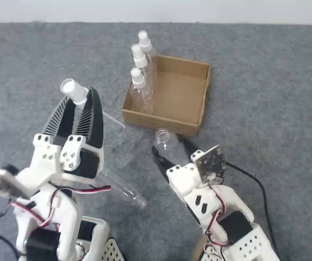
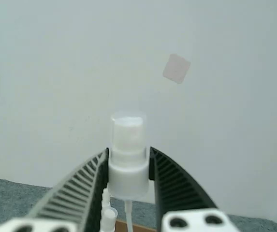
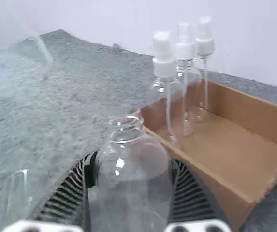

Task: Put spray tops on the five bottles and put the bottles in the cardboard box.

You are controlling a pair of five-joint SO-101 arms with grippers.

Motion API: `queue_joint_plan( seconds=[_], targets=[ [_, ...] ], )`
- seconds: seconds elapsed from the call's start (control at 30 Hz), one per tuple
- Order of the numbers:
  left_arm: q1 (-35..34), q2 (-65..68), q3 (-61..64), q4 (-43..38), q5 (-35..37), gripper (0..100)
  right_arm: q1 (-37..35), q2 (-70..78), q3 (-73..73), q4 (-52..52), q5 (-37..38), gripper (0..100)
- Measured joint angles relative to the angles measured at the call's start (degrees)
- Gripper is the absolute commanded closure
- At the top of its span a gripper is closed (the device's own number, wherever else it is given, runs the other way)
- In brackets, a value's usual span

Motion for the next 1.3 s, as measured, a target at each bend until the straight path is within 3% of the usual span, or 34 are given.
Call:
queue_joint_plan(
  seconds=[0.3,0.53,0.83,1.3],
  targets=[
    [0.4,0.0,0.0,0.0,3.7,99,-6.9,0.0,0.0,0.0,10.5,99.2],
    [7.7,-0.4,0.0,0.1,3.9,99,-7.2,0.0,0.0,0.0,11.0,99.2],
    [8.0,-0.4,-3.3,6.2,3.9,99,-6.4,0.0,0.0,-1.9,11.0,99.2],
    [8.5,-0.4,-3.5,8.3,3.9,99,-6.0,0.0,0.0,-2.8,11.0,99.2]
  ],
)
